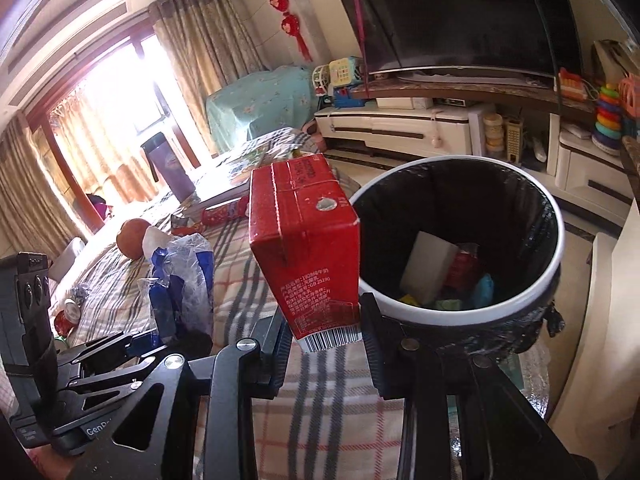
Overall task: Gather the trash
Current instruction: 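Carry the blue wrapped bottle and red carton over the bin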
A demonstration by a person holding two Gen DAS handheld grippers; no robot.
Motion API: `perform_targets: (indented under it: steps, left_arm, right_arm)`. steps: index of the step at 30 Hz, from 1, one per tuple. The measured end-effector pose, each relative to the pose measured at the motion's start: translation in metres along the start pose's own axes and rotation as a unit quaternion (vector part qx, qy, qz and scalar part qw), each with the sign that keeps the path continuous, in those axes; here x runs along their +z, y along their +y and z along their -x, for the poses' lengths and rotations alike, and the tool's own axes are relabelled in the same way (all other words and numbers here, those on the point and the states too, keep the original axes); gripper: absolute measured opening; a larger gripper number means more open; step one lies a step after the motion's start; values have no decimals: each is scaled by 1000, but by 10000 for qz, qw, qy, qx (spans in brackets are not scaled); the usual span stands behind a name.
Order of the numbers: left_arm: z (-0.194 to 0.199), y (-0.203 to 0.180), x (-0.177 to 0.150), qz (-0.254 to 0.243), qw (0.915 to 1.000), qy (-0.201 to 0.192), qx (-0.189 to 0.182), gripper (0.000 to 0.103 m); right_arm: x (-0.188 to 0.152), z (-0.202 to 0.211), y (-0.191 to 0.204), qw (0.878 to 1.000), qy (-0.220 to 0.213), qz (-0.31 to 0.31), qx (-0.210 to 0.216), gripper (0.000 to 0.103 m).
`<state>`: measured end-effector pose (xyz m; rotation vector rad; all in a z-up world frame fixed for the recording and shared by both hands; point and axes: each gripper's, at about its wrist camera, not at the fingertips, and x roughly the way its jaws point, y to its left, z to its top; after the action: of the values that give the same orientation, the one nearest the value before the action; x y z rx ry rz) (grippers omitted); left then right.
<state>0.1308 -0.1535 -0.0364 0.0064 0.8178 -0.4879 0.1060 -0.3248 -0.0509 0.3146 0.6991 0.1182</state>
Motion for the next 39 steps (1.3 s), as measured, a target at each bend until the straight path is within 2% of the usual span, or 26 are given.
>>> perform_targets:
  steps: [39]
  left_arm:
    - [-29, -52, 29, -532, 9984, 55, -163, 34]
  right_arm:
    - [8, 24, -40, 9987, -225, -344, -298, 33]
